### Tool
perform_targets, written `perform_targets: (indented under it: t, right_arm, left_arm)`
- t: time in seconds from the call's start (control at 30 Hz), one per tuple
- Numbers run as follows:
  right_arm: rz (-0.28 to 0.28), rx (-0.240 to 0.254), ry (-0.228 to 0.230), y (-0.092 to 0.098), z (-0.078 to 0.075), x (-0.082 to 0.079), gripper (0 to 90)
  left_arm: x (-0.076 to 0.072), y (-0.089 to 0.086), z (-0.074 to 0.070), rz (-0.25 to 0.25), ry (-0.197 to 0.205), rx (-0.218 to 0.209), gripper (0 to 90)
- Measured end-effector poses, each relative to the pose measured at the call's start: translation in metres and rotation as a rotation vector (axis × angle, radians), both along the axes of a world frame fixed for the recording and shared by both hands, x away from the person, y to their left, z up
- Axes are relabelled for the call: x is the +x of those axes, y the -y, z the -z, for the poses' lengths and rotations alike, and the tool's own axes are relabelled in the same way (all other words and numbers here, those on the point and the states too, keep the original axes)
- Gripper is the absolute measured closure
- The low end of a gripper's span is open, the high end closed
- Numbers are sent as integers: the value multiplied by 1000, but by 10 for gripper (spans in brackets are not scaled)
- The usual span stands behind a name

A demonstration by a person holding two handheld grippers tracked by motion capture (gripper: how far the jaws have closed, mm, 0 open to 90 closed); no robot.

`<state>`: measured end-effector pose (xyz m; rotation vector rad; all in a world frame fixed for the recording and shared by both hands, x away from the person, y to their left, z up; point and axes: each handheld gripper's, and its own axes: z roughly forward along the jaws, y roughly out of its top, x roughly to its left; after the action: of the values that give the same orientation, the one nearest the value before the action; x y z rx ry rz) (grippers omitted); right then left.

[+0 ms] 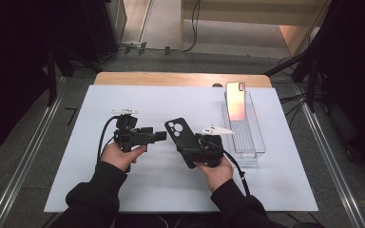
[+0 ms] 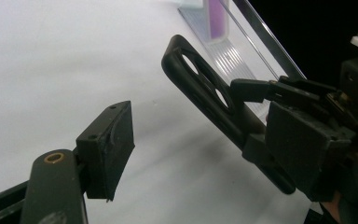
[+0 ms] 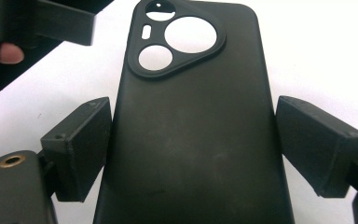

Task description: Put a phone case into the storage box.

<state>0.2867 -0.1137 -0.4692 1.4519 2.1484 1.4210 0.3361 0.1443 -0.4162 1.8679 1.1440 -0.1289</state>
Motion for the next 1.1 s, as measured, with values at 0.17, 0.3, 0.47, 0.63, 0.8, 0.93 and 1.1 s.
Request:
perform_targets:
  t: [0.17, 0.3, 0.47, 0.63, 0.8, 0.93, 1.1]
  right_arm:
    - [0, 28, 9, -3, 0, -2, 119]
    - [7, 56, 5, -5, 2, -3, 119]
    - [4, 77, 14, -8, 6, -4, 118]
    - [9, 109, 25, -10, 7, -6, 118]
    - [17, 139, 33, -12, 7, -9, 118]
    - [20, 140, 66, -12, 6, -11, 118]
    - [18, 146, 79, -13, 7, -12, 118]
  left_arm:
    - [5, 5, 0, -11, -19, -3, 253]
    - [7, 9, -1, -29, 10, 33, 256]
    - [10, 14, -1, -37, 11, 29, 256]
    - [12, 18, 0, -40, 2, 20, 271]
    - [15, 23, 1, -67, -33, -6, 325]
    - [16, 22, 1, -95, -69, -51, 466]
    - [16, 23, 1, -85, -98, -77, 634]
